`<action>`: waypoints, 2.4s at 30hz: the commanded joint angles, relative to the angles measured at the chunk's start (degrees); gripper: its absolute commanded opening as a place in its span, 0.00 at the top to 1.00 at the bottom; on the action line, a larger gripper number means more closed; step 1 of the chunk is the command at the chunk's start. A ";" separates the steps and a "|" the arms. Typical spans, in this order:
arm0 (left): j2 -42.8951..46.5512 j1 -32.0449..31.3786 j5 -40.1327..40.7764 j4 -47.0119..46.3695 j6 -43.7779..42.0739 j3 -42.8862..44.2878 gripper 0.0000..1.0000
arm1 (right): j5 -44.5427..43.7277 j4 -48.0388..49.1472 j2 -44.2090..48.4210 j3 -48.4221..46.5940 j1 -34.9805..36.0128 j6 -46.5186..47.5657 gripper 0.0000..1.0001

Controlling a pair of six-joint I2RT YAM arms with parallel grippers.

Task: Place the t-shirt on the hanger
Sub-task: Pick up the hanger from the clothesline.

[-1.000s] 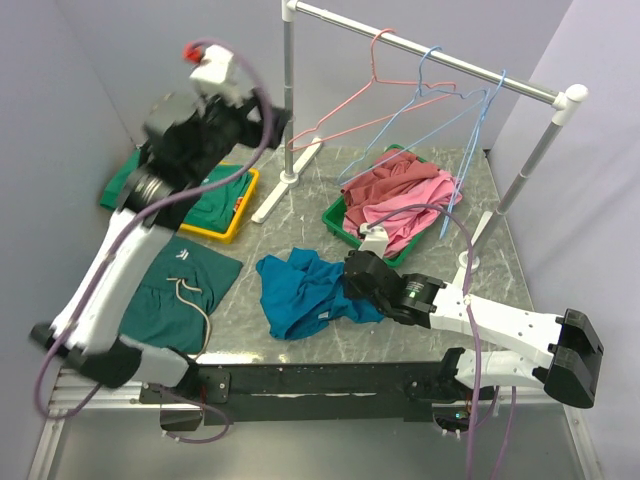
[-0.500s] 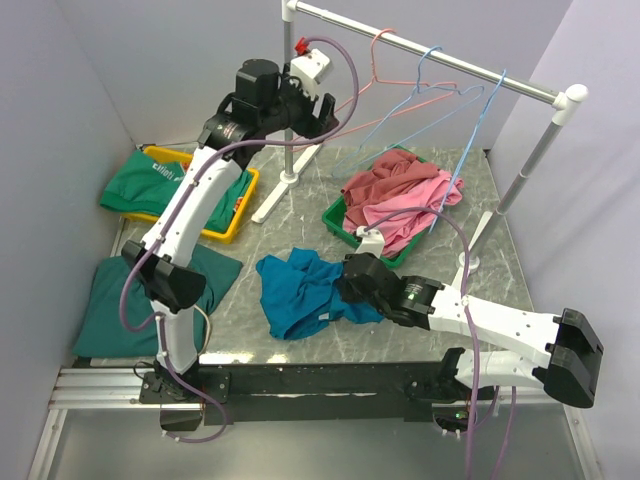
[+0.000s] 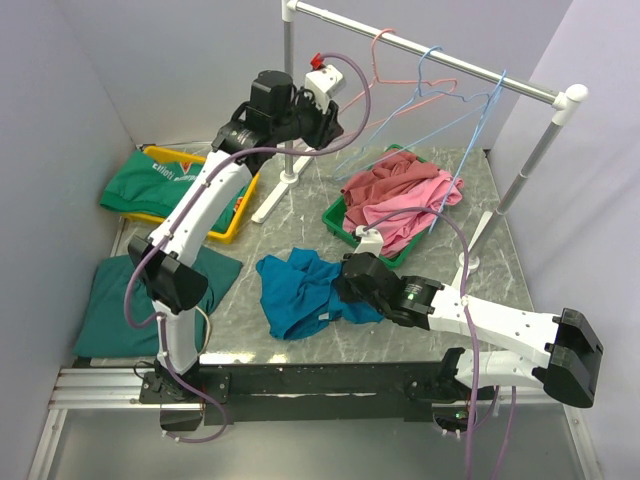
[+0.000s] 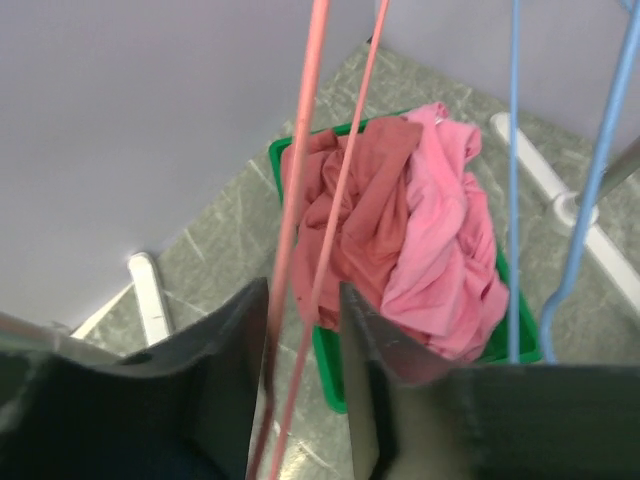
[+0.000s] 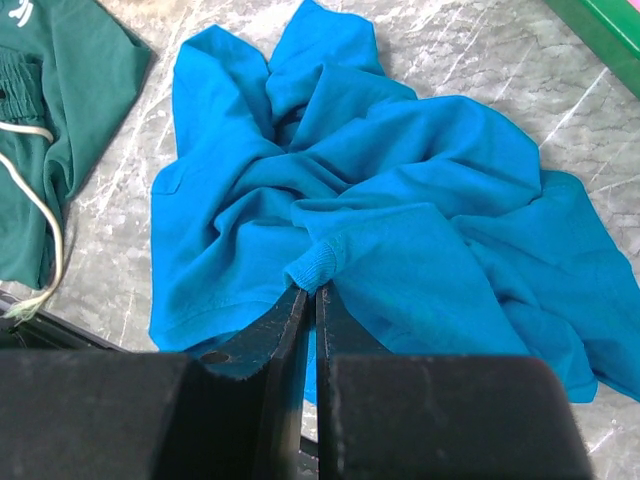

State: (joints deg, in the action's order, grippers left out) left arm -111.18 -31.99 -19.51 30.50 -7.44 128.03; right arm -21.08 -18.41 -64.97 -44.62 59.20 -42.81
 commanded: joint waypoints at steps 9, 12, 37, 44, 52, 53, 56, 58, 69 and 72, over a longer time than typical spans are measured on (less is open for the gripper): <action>5.09 -0.97 3.51 -10.81 3.05 -0.85 0.99 | -0.54 1.63 0.99 0.94 -0.14 -0.79 0.89; 6.58 -1.06 4.03 -11.25 3.22 -1.38 0.99 | -0.71 1.54 1.34 0.94 -0.14 -0.70 0.89; 31.17 -1.15 15.54 -7.74 4.36 -32.37 0.99 | -3.62 -1.80 1.77 -1.52 -0.14 1.32 0.89; 46.29 -1.06 21.59 -3.79 6.65 -49.52 0.99 | -3.62 -2.86 3.27 -1.08 -0.14 1.32 0.89; 62.99 -1.15 20.92 3.32 10.34 -62.89 0.99 | -3.97 -4.00 6.08 0.32 -0.14 1.94 0.87; 63.97 -1.15 20.39 4.55 9.47 -63.60 0.99 | -3.79 -4.00 6.34 0.41 -0.14 2.02 0.87; 68.54 -1.15 16.88 7.02 4.58 -67.72 0.99 | -3.53 -3.30 7.40 1.64 -0.14 1.85 0.85; 71.88 -1.23 14.33 7.55 2.27 -70.45 0.99 | -3.18 -2.86 8.01 2.61 -0.05 1.50 0.85; 79.80 -1.24 7.29 13.78 -11.18 -76.52 0.99 | -2.39 -0.75 11.53 7.53 -0.22 -0.08 0.84; 78.84 -1.32 9.57 19.32 -13.03 -77.05 0.99 | -2.21 0.13 11.88 8.58 -0.14 -0.61 0.84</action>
State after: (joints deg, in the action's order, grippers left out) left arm -31.48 -33.06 -9.74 44.38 -15.18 51.83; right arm -22.83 -20.97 -54.61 -37.21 59.20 -42.35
